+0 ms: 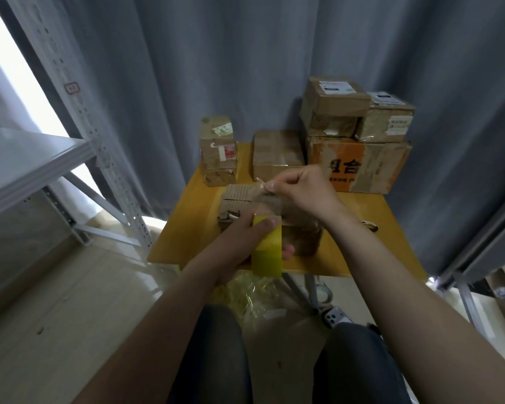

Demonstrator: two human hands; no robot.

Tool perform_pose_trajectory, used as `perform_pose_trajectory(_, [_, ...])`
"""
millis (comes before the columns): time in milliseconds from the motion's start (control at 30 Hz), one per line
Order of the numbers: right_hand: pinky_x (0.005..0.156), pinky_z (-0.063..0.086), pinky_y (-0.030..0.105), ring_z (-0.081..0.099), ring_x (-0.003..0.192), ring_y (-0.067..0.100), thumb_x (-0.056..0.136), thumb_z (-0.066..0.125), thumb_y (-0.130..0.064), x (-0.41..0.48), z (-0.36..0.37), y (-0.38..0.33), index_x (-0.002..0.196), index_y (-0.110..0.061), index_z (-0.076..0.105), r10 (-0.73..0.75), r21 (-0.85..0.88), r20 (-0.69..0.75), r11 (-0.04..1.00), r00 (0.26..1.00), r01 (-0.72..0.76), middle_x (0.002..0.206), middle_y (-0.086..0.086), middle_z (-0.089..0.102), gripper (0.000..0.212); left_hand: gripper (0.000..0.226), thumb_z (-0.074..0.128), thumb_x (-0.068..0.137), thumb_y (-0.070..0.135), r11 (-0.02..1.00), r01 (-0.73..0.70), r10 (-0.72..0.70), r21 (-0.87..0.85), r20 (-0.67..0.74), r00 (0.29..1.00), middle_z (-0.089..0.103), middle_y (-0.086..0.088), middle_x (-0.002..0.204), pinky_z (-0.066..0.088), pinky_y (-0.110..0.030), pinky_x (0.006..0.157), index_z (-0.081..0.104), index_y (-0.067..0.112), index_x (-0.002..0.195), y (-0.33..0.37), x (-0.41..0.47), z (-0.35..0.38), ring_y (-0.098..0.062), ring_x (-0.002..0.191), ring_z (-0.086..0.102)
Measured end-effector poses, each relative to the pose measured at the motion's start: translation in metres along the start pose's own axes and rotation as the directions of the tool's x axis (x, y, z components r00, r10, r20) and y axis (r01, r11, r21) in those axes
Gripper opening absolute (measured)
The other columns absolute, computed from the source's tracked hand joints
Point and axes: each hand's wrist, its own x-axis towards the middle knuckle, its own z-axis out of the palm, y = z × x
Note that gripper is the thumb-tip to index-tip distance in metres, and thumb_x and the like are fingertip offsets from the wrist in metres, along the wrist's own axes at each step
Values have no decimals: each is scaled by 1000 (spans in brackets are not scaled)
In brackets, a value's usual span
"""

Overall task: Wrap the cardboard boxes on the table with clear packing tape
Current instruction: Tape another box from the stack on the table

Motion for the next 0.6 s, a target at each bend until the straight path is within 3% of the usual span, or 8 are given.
perform_pose_trajectory(133, [84, 52, 15, 68, 88, -9, 91, 79, -28, 14, 4, -3, 96, -21, 83, 54, 36, -8, 998, 999, -53, 88, -15, 78, 10, 55, 70, 97, 18, 995, -3, 1, 104, 24, 1000, 80, 10, 88, 63, -31, 73, 37, 27, 139, 3, -2, -12, -7, 84, 77])
perform_pose_trajectory(167, [85, 53, 15, 68, 89, -11, 92, 77, -28, 16, 4, -3, 98, -20, 83, 63, 61, -26, 996, 998, -62, 90, -16, 77, 11, 50, 67, 99, 19, 993, 11, -14, 117, 24, 1000, 80, 8, 88, 62, -32, 72, 37, 27, 139, 3, -2, -15, -10, 83, 78])
perform_pose_trajectory(267, [82, 51, 12, 67, 92, -7, 93, 75, -29, 27, -1, -5, 103, -18, 82, 75, 104, -92, 992, 993, -65, 99, -13, 77, 16, 27, 48, 109, 33, 988, 128, -136, 83, 105, 985, 79, -14, 101, 61, -48, 87, 45, 23, 134, -1, -7, -10, -30, 88, 77])
perform_pose_trajectory(433, [83, 49, 17, 64, 94, -2, 92, 76, -31, 43, 2, 4, 104, -18, 81, 127, 57, -82, 991, 989, -122, 100, -12, 76, 18, 31, 55, 107, 31, 993, 86, -102, 82, 213, 972, 78, -14, 103, 55, -53, 96, 44, 21, 134, -17, -11, -4, -30, 97, 76])
perform_pose_trajectory(600, [92, 53, 29, 63, 93, 1, 93, 75, -35, 59, -4, 13, 98, -25, 81, 166, 95, -166, 984, 972, -152, 95, -17, 73, 12, 23, 45, 111, 31, 972, 233, -223, -31, 180, 958, 75, -16, 83, 59, -48, 85, 51, 17, 127, -29, -5, -1, -26, 70, 74])
